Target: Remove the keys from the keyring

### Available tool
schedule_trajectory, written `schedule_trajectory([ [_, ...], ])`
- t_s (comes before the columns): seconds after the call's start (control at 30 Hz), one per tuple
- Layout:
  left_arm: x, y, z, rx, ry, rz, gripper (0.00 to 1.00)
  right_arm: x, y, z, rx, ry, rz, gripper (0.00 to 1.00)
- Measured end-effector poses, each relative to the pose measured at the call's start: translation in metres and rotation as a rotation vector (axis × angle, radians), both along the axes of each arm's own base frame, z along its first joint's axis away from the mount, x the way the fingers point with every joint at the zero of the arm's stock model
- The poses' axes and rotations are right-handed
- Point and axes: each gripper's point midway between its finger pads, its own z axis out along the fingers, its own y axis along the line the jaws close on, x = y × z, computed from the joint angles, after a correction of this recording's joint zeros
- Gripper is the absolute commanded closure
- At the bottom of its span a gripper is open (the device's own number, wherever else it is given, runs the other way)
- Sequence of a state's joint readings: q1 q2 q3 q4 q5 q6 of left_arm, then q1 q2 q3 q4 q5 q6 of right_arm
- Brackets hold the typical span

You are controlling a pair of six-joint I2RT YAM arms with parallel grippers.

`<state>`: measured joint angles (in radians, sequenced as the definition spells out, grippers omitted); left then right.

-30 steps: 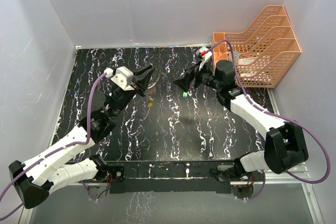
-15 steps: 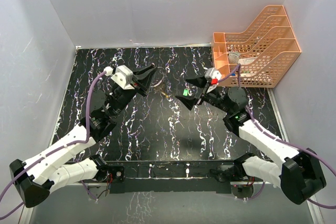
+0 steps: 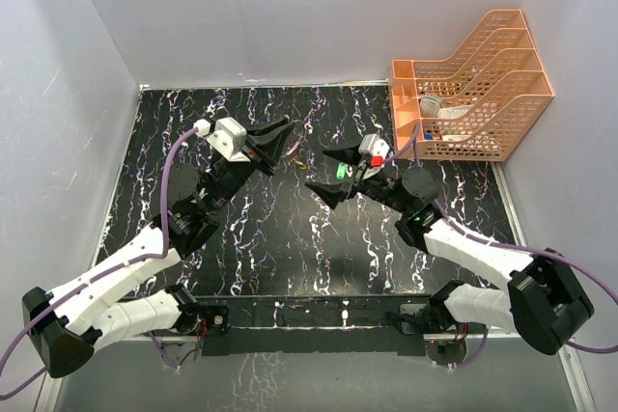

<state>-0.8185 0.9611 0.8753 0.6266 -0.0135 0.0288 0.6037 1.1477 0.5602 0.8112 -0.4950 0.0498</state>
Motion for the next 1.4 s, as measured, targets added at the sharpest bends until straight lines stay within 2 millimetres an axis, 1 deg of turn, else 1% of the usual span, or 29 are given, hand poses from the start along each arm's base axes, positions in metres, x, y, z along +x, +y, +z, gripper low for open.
schedule_trajectory([
  [0.17,0.001,-0.002,0.001,-0.009,-0.001,-0.005,1.00,-0.006,0.014,-0.006,-0.015,-0.001,0.029,0.15],
  [0.3,0.001,-0.004,0.002,-0.019,-0.001,-0.014,1.00,-0.009,0.021,-0.004,-0.016,-0.011,0.038,0.20],
  [0.47,-0.001,-0.008,0.006,-0.043,-0.008,-0.039,1.00,-0.001,0.028,-0.002,-0.012,-0.019,0.023,0.21],
  [0.57,0.000,-0.010,0.005,-0.049,-0.004,-0.047,1.00,0.003,0.034,-0.005,-0.016,-0.013,0.021,0.21],
  [0.63,0.000,-0.011,0.005,-0.051,-0.001,-0.049,1.00,0.003,0.037,-0.006,-0.017,-0.012,0.025,0.21],
  [0.77,0.001,-0.012,0.004,-0.051,0.001,-0.049,1.00,0.000,0.043,-0.002,-0.007,-0.024,0.039,0.23],
  [0.83,0.001,-0.012,0.004,-0.052,0.000,-0.049,1.00,-0.002,0.046,0.000,-0.003,-0.029,0.046,0.29],
  [0.87,0.001,-0.012,0.005,-0.053,-0.001,-0.049,1.00,-0.002,0.047,0.001,0.000,-0.032,0.049,0.35],
  [0.9,0.001,-0.012,0.005,-0.053,0.000,-0.049,1.00,-0.002,0.047,0.001,0.002,-0.036,0.050,0.44],
  [0.97,0.001,-0.012,0.005,-0.058,-0.001,-0.051,1.00,-0.003,0.049,0.001,0.003,-0.040,0.054,0.69],
  [1.0,0.001,-0.012,0.006,-0.061,-0.003,-0.051,1.00,-0.002,0.050,0.001,0.004,-0.040,0.055,0.73],
  [1.07,0.001,-0.013,0.006,-0.065,-0.004,-0.053,1.00,-0.001,0.053,0.000,0.010,-0.037,0.058,0.72],
  [1.27,0.002,-0.016,0.003,-0.064,0.005,-0.059,1.00,0.000,0.056,0.003,0.044,-0.043,0.066,0.59],
  [1.4,0.002,-0.016,0.001,-0.062,0.007,-0.059,1.00,0.000,0.058,0.002,0.048,-0.042,0.072,0.59],
])
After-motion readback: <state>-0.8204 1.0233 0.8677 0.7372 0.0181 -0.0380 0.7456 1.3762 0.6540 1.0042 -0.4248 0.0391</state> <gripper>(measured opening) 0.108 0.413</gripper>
